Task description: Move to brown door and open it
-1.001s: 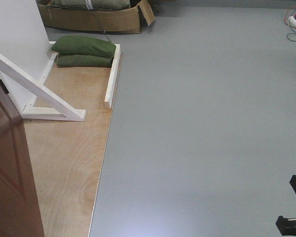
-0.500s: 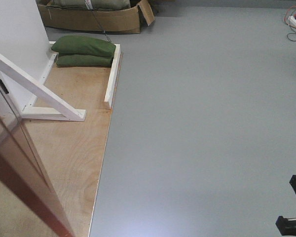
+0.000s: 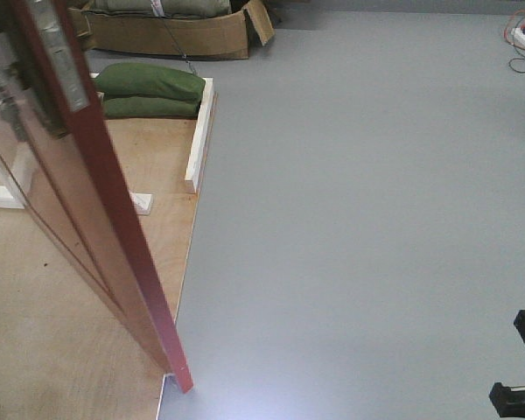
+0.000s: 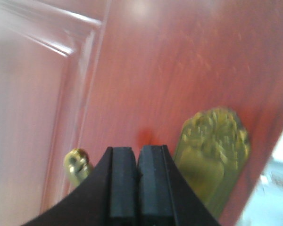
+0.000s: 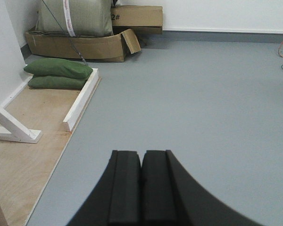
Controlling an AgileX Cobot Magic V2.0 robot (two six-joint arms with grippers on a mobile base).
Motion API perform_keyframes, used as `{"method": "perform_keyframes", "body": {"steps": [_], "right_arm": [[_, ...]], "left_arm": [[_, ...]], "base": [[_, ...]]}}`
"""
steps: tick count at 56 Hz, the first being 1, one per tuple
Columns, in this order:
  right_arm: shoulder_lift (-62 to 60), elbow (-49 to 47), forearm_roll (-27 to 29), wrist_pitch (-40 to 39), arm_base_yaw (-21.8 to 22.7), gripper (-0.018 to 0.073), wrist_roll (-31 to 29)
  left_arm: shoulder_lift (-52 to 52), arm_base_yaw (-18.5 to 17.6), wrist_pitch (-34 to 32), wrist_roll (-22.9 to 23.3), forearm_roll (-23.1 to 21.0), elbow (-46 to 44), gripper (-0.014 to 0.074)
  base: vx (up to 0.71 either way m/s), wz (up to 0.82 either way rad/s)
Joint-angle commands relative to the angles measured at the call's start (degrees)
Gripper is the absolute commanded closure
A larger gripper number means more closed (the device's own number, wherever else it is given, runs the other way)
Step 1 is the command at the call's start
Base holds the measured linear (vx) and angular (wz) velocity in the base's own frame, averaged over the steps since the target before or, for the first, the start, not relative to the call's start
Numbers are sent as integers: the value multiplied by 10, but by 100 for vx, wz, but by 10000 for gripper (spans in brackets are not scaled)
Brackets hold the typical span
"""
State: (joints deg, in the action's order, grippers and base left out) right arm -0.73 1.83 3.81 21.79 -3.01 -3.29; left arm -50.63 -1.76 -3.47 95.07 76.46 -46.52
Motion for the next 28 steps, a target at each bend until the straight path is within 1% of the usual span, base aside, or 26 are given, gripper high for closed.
{"method": "perform_keyframes", "body": {"steps": [1, 5, 13, 19, 28], "right_arm": [[-3, 2, -2, -46, -1, 559, -4], [-3, 2, -2, -45, -1, 559, -4], [-3, 2, -2, -45, -1, 559, -4], [-3, 2, -2, -45, -1, 559, -4], [-3, 2, -2, -44, -1, 559, -4]], "left_arm": [[-11, -18, -16, 1, 23, -42, 450], [-28, -23, -17, 1, 40, -65, 450], [-63, -27, -26, 1, 40, -107, 450], [-84, -27, -55, -2, 41, -132, 450], [-107, -28, -106, -29, 38, -158, 450]], "base": [[0, 0], [0, 0], [0, 0], [0, 0], [0, 0]]}}
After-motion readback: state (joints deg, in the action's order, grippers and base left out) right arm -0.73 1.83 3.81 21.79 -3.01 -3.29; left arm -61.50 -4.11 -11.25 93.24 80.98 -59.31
